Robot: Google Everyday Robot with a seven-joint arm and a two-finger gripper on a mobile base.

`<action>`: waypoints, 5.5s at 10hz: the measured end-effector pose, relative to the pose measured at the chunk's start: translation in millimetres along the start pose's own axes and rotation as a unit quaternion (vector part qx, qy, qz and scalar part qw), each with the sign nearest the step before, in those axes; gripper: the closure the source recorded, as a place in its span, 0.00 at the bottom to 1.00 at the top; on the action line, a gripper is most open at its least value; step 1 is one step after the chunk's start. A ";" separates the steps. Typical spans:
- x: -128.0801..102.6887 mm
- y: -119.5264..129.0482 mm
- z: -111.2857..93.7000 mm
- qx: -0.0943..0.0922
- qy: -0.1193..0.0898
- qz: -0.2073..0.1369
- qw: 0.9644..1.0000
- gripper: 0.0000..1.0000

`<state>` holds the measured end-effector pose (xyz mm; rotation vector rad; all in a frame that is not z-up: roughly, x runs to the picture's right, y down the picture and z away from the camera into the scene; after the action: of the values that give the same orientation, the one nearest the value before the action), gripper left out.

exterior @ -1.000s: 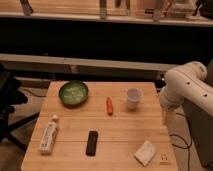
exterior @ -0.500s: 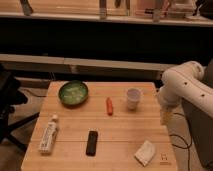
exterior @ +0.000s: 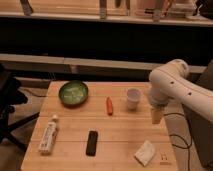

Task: Move the arm in a circular motion

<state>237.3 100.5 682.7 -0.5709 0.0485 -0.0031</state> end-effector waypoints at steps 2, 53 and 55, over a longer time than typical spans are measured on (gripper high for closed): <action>-21.8 -0.5 0.7 -0.001 -0.002 -0.006 1.000 0.20; -7.1 -17.1 14.2 0.006 -0.029 -0.006 1.000 0.20; -6.1 -19.6 15.0 0.006 -0.028 -0.004 1.000 0.20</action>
<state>232.1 92.2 706.2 -0.5580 -0.0089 0.0055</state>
